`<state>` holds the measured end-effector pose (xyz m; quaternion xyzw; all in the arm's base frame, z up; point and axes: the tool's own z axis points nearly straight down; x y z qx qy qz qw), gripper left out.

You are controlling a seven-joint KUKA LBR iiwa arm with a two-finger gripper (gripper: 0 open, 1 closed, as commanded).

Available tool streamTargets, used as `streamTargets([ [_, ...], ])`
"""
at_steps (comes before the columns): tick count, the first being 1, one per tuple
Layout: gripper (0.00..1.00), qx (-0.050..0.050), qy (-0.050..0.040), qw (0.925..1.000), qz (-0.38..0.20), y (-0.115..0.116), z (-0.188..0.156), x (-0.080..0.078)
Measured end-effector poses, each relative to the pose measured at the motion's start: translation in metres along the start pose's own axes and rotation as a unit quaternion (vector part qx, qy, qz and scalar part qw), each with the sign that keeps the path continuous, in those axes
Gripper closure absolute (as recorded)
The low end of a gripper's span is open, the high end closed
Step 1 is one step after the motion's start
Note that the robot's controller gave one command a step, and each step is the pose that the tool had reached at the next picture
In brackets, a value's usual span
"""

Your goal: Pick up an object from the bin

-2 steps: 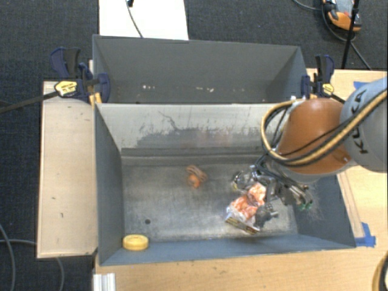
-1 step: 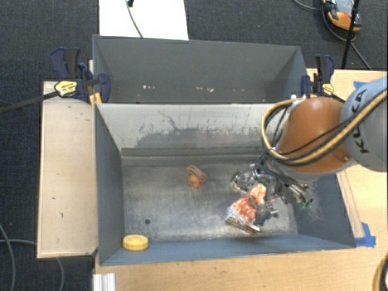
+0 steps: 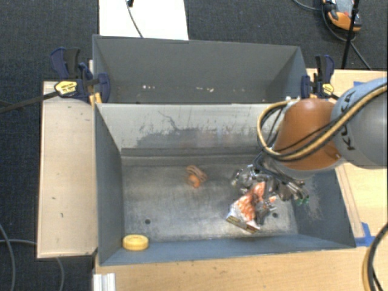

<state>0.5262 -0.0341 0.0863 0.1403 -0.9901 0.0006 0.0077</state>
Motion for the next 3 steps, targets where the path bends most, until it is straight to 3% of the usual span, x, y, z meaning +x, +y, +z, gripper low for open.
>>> streamTargets([
  [3,1.0,0.001,-0.0012,1.0,-0.001,0.0021,-0.0041,0.0046],
])
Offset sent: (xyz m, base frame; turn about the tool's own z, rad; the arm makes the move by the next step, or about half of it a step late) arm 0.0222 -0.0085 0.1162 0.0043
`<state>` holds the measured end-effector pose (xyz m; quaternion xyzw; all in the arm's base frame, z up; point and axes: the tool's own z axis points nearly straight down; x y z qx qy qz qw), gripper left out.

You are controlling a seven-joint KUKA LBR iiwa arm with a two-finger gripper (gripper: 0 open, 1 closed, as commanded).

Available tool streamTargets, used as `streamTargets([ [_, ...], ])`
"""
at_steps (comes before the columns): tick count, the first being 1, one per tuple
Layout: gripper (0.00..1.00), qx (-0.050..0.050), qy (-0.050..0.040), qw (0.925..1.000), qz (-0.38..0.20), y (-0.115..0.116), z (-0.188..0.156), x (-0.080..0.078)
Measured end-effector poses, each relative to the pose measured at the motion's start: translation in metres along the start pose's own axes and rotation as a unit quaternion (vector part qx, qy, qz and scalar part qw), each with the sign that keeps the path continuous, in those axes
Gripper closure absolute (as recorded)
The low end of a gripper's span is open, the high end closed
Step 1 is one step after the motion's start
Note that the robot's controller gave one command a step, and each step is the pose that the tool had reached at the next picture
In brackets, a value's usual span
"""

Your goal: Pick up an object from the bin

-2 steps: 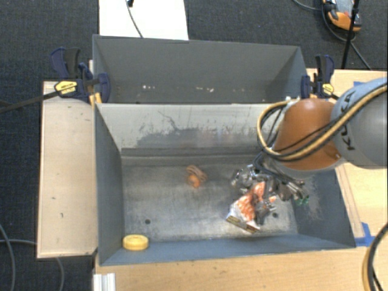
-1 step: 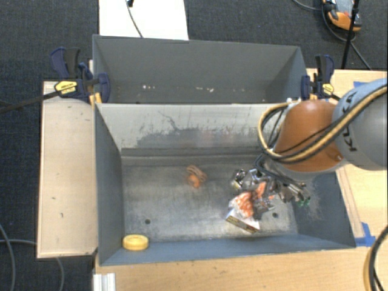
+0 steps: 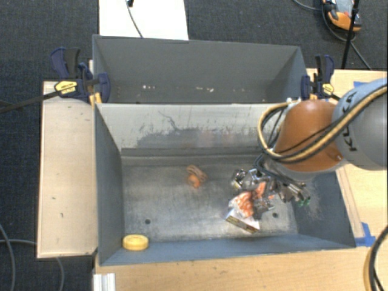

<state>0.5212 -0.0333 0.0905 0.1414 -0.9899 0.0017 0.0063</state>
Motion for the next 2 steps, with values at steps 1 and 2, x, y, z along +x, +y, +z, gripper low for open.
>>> streamTargets([
  [1,1.0,0.0,-0.0001,1.0,0.0,0.0,-0.0001,-0.0001],
  [2,1.0,0.0,-0.0003,1.0,-0.001,0.0,-0.0001,-0.0002],
])
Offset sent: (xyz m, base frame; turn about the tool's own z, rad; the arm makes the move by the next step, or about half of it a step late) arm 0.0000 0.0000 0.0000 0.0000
